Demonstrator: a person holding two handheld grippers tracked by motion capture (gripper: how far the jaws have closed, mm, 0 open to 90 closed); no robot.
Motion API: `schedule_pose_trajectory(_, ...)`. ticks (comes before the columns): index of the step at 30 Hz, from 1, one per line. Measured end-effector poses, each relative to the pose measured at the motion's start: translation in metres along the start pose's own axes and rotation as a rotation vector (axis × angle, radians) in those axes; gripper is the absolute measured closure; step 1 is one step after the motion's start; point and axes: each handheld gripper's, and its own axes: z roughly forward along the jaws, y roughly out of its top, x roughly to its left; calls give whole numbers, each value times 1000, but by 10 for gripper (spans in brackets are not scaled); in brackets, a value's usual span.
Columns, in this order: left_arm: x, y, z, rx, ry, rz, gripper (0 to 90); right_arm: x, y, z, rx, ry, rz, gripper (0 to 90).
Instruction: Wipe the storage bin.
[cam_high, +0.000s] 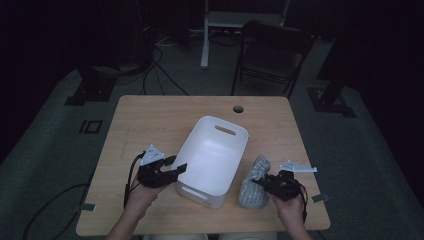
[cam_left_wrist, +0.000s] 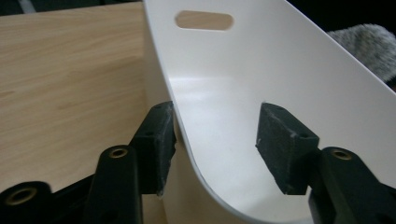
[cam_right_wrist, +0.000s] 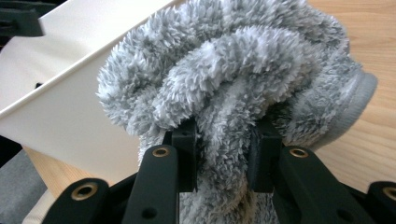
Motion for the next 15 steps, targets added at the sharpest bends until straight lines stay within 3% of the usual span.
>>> schedule_pose_trajectory(4,-16,1,-7,40,-53,39,432,-2,-4,-6,0,-6,11,695)
schedule_pose_trajectory(8,-27,3,-15,46,-65,92,404,-3,-4,-9,-10,-10,13,695)
schedule_pose_trajectory(15,-7,21,-20,-33,-88,110,371,-2,-2,-15,-22,-1,2,694)
